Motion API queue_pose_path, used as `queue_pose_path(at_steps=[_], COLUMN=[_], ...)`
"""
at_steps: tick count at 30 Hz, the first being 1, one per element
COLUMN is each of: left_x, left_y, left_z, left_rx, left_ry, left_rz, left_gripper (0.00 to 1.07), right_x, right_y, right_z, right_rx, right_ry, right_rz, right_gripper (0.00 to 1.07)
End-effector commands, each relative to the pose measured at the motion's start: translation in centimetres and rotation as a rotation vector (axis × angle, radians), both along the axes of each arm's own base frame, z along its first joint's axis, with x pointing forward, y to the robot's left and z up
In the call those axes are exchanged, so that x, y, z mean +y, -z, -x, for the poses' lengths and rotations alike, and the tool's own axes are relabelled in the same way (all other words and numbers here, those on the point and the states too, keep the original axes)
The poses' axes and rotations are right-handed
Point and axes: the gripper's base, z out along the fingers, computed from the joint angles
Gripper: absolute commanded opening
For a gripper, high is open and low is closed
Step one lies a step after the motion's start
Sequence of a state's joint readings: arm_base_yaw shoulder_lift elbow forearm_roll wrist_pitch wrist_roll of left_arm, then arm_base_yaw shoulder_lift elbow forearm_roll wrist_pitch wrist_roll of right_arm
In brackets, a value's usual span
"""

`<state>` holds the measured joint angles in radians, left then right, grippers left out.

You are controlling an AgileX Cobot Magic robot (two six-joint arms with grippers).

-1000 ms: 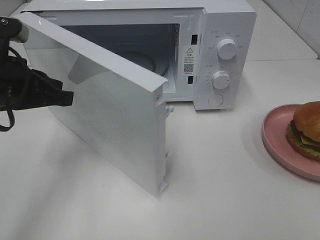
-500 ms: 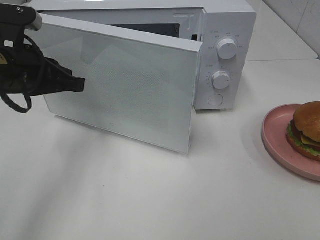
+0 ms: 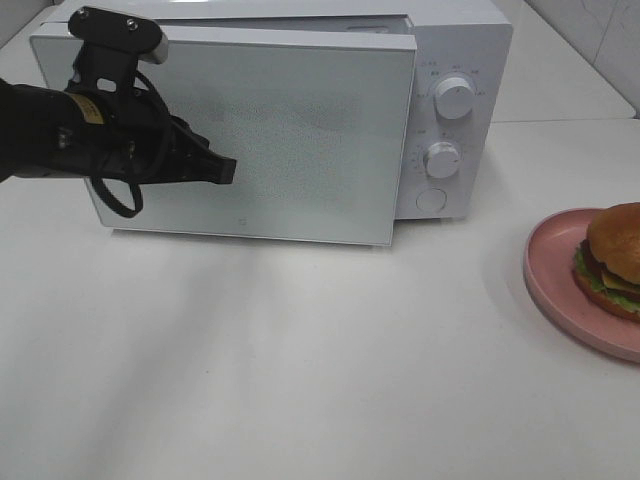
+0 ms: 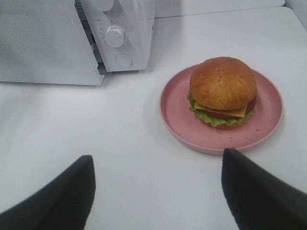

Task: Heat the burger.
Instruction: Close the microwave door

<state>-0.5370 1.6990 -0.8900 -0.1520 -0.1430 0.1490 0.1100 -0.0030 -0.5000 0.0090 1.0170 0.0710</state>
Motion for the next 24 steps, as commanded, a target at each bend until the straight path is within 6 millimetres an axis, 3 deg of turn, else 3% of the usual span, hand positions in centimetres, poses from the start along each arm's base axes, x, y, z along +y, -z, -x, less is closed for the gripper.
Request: queue_pose_path(at_steps=[1,24], left_x=[-1.0,-8.4], left_y=[-0.2,-0.7], left_z=[-0.6,-5.6], left_rx=[-0.021,-0.116], left_ry=[0.014,0.148], left_rz=[0.013,0.003], left_gripper=[0.0,0.0], right_x=[0.0,0.0], right_y=[0.0,0.0], right_z=[0.4,0.4], right_rx=[-0.04,-0.04], right_ry=[-0.003,-0.003], right_rz=[0.005,0.005], right_gripper=[0.69,0.69])
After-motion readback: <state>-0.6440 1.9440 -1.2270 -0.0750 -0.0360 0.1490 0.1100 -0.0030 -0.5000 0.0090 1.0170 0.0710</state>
